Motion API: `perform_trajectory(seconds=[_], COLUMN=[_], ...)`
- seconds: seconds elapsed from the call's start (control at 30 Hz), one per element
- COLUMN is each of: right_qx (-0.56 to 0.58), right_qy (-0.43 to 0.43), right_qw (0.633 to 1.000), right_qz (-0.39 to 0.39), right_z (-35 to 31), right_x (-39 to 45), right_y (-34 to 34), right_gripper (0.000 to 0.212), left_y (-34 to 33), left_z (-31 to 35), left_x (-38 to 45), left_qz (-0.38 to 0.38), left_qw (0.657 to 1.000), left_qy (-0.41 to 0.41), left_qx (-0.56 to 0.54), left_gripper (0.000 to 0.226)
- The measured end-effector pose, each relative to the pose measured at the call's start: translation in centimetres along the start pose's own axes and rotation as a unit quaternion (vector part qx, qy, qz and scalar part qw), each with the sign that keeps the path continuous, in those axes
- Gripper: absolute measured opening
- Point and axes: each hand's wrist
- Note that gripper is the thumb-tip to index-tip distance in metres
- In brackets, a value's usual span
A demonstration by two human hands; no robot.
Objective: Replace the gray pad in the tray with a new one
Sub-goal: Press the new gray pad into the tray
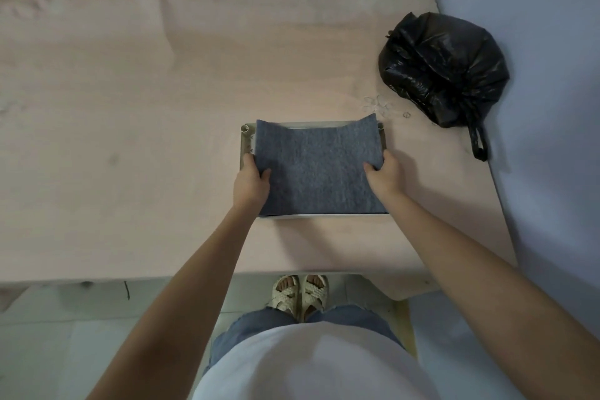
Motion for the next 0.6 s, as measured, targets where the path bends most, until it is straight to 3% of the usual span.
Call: perform_trajectory(seconds=[0.1, 0.17, 0.27, 0.33, 0.43, 0.6], right_qx=[-0.106, -0.239, -0.406, -0.461, -0.549, -0.548], right_qy=[0.017, 0.042, 0.131, 0.196, 0.223, 0.2], right_qw=[0.994, 0.969, 0.899, 0.864, 0.804, 0.809], right_qz=[0.013, 0.056, 0.102, 0.04, -0.048, -0.068], right_z=[-1.0, -1.3, -1.4, -1.6, -1.9, -1.2], right_x=[-0.7, -1.1, -1.4, -0.8, 0.6, 2.8], right_y=[-0.4, -0.5, -0.8, -1.8, -4.3, -6.3], right_gripper=[0.032, 0.051, 0.061, 0.059, 0.06, 0.059], left_y=[0.1, 0.4, 0.3, -0.9, -3.8, -4.9], left_z=[0.6, 0.8, 1.4, 2.1, 2.1, 0.8], left_x=[-0.5, -0.8, -0.7, -0.1, 1.6, 4.0], left_qz=[-0.007, 0.019, 0.115, 0.065, -0.051, -0.052], left_qw=[0.999, 0.987, 0.918, 0.875, 0.832, 0.84], left_qy=[-0.009, -0.003, -0.1, -0.191, -0.232, -0.21], left_qx=[0.052, 0.162, 0.367, 0.44, 0.502, 0.497], left_gripper=[0.048, 0.062, 0.064, 0.062, 0.061, 0.066])
Point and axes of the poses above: each hand's wrist, its own x-axis towards the middle knuckle, its own y-axis out of the back of the hand, z = x × y, and after that the axes turned 13 degrees about -z, right-handed
